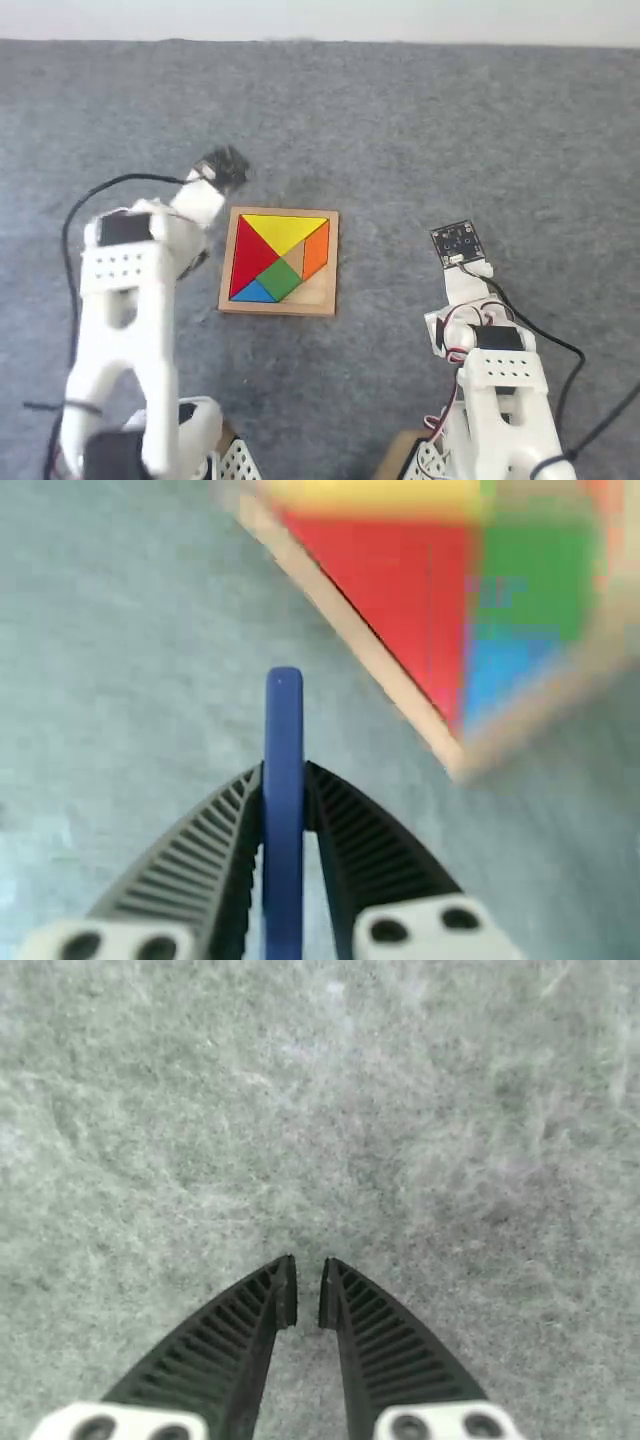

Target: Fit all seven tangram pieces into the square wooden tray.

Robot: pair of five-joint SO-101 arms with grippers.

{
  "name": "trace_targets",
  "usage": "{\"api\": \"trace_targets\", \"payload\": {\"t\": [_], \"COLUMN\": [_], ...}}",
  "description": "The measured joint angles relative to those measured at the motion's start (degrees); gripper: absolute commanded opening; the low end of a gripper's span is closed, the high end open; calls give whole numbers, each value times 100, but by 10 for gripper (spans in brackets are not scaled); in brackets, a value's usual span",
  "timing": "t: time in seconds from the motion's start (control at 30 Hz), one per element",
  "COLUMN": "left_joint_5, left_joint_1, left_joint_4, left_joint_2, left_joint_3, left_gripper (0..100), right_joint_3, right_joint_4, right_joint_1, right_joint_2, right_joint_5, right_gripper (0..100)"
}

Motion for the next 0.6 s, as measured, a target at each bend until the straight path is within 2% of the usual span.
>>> {"api": "trace_targets", "payload": {"t": [0.07, 0.2, 0.27, 0.43, 0.6], "left_joint_5": [527, 941, 1116, 1266, 1275], "left_joint_1": [387, 1433, 1723, 2075, 2163], "left_joint_4": [-659, -1495, -1890, -3138, -4492], "left_joint_2": [-607, -1899, -2215, -2233, -1442], "left_joint_3": [536, 1899, 2391, 3077, 3218], "left_gripper": [13, 13, 13, 13, 15], "right_joint_3": [0, 0, 0, 0, 0], "right_joint_4": [0, 0, 0, 0, 0], "right_joint_1": [0, 0, 0, 0, 0], "right_joint_2": [0, 0, 0, 0, 0], "right_joint_5": [0, 0, 0, 0, 0], "right_gripper": [63, 63, 63, 63, 62]}}
